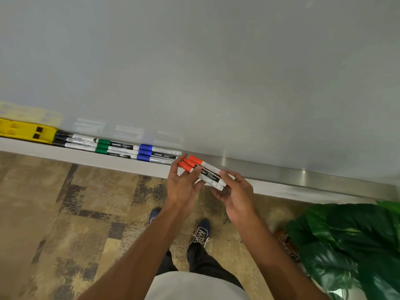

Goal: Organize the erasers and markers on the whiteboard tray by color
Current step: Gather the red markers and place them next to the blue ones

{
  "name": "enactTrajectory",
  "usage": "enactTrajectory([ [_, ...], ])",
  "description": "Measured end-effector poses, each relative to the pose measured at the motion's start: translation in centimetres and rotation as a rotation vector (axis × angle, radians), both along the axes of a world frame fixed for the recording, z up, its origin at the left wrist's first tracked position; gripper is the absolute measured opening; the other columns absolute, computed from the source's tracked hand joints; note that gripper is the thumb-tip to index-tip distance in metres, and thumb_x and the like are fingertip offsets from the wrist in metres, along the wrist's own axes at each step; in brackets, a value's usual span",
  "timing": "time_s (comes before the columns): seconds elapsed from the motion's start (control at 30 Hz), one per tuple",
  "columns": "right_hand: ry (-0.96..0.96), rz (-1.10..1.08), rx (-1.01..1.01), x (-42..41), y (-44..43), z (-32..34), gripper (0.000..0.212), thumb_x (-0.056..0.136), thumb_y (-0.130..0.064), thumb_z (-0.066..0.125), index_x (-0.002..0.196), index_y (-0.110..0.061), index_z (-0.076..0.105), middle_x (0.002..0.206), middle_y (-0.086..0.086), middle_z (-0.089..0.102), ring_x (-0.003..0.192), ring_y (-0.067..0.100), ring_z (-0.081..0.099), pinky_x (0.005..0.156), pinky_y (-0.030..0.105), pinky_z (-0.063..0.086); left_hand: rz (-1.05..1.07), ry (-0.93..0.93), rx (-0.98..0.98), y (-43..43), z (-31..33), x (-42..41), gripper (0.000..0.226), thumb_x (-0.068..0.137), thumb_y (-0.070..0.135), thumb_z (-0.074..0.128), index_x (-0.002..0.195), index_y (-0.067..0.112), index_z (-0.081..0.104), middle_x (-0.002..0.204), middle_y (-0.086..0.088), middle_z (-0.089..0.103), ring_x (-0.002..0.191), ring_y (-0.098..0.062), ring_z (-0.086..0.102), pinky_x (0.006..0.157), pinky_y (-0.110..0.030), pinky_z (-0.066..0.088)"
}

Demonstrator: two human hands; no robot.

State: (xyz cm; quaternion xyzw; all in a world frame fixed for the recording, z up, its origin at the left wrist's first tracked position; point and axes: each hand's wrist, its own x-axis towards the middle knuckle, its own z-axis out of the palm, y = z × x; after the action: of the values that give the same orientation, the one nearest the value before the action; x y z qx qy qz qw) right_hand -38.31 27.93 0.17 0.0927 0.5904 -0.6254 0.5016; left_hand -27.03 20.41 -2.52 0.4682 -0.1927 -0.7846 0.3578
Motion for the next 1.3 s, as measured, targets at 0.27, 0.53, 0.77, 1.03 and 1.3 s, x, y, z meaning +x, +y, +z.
enactTrajectory([
  [0.27, 0.033, 0.079, -0.018, 0.2, -0.4, 0.0, 0.013, 0.089, -0.002, 0.068, 0.100, 0.002, 0.069, 0.099, 0.021, 0.074, 0.084, 0.031, 0.074, 0.069, 0.039, 0.063, 0.014, -0.060, -0.078, 0.0, 0.7, -0.2, 0.058, 0.084, -0.012, 0.070, 0.130, 0.020, 0.059, 0.106, -0.022, 0.072, 0.092, -0.030, 0.073, 0.073, -0.038, 0.060],
  [0.53, 0.052, 0.086, -0.017, 0.3, -0.6, -0.1, 0.015, 0.087, -0.002, 0.069, 0.101, 0.002, 0.070, 0.096, 0.020, 0.075, 0.085, 0.033, 0.075, 0.071, 0.041, 0.063, 0.047, -0.092, -0.120, -0.5, 1.1, 0.0, 0.044, 0.083, 0.000, 0.077, 0.122, 0.018, 0.067, 0.100, -0.011, 0.076, 0.094, -0.026, 0.075, 0.074, -0.035, 0.060],
  [0.77, 0.113, 0.159, 0.001, 0.4, -0.5, 0.0, 0.017, 0.086, -0.004, 0.071, 0.102, 0.001, 0.071, 0.098, 0.019, 0.075, 0.087, 0.034, 0.075, 0.068, 0.036, 0.063, 0.057, -0.154, -0.136, -1.0, 0.9, 0.2, 0.050, 0.083, -0.003, 0.076, 0.126, 0.021, 0.068, 0.100, -0.012, 0.078, 0.096, -0.027, 0.075, 0.073, -0.033, 0.061],
  [1.03, 0.139, 0.045, -0.049, 0.6, -0.6, -0.3, 0.018, 0.088, 0.004, 0.066, 0.105, 0.003, 0.069, 0.104, 0.023, 0.071, 0.090, 0.032, 0.074, 0.068, 0.037, 0.063, 0.105, -0.202, -0.112, -1.3, 1.0, -0.7, 0.048, 0.083, -0.004, 0.075, 0.126, 0.018, 0.068, 0.106, -0.016, 0.075, 0.099, -0.027, 0.074, 0.076, -0.034, 0.063],
  [1.3, 0.264, 0.069, 0.017, -2.7, -1.8, -1.7, 0.022, 0.089, 0.009, 0.063, 0.110, 0.010, 0.066, 0.111, 0.032, 0.065, 0.095, 0.039, 0.071, 0.075, 0.046, 0.062, -0.070, -0.709, -0.484, -0.4, 0.1, 0.4, 0.049, 0.099, 0.036, 0.061, 0.144, 0.019, 0.048, 0.132, -0.001, 0.062, 0.122, -0.012, 0.060, 0.108, -0.040, 0.049],
])
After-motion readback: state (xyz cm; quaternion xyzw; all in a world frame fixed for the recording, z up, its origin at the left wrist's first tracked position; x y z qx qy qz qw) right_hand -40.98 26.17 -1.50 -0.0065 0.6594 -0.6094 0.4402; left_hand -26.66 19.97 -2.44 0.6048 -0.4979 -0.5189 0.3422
